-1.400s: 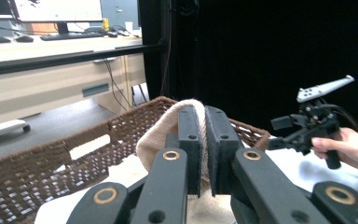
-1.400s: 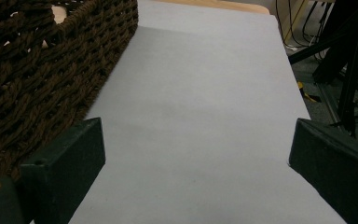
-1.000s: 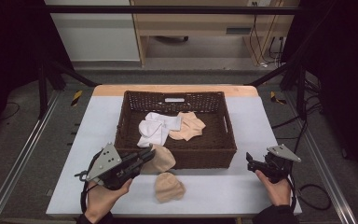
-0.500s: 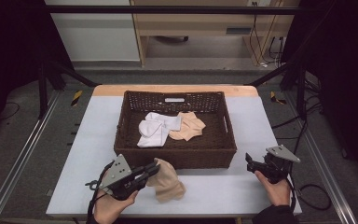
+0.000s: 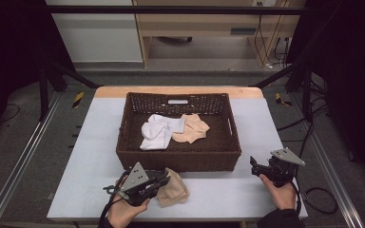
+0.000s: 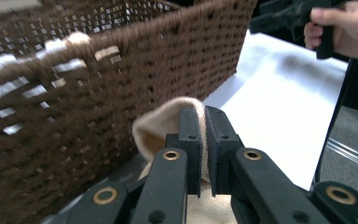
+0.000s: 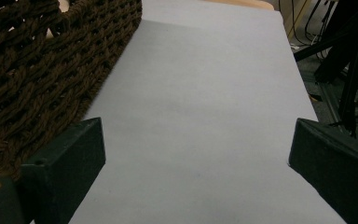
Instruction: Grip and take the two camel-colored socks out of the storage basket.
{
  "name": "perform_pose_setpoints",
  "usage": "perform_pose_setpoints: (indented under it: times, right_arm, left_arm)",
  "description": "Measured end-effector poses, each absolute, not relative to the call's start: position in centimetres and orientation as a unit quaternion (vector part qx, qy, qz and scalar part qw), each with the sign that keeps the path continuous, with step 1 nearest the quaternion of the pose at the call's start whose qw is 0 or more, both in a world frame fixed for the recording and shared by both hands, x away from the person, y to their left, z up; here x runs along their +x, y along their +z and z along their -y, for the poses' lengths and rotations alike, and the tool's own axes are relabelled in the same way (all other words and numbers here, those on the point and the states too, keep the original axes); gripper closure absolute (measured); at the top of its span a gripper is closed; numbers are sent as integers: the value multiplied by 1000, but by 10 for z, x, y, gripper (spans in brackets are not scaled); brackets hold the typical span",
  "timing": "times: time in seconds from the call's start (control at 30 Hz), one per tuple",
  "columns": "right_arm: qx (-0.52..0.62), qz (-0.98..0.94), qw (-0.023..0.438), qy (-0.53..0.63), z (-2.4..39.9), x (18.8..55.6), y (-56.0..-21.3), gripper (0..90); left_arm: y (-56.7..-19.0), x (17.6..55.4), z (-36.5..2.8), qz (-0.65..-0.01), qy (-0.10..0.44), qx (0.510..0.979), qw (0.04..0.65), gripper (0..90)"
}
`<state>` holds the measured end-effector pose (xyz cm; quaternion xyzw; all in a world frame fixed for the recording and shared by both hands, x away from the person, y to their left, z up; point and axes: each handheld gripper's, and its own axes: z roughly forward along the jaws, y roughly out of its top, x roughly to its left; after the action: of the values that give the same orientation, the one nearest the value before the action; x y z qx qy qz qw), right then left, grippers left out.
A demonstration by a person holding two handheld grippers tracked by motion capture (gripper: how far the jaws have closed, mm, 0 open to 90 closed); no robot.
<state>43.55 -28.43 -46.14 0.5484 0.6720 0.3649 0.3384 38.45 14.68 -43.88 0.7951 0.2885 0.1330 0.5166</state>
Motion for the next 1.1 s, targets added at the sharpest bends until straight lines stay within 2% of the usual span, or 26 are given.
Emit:
perform_pose_setpoints:
  times: [0.2,0.33,0.37,0.43,0.63,0.73,1.1]
  right_arm:
    - [549,-672,338,364,284,436,-462,39]
    - [550,-673,337,362,284,437,-462,39]
    - [549,-674,337,362,283,437,-462,39]
    - [549,-674,336,362,283,437,-462,39]
    - [550,-674,336,361,284,437,-463,39]
    - [549,-673,337,362,285,436,-462,39]
    - [553,-670,336,363,285,436,-463,37]
  left_arm:
    - [-454,391,-143,-298,130,801,503,846]
    - [-465,397,-139,-305,132,802,496,810]
    - [-468,399,-139,-309,136,803,492,738]
    - [-469,399,-140,-310,138,803,490,713]
    - [-467,399,-148,-324,147,788,502,447]
    - [-464,397,-157,-334,150,782,504,408]
    - [-467,390,-211,-378,185,764,489,370]
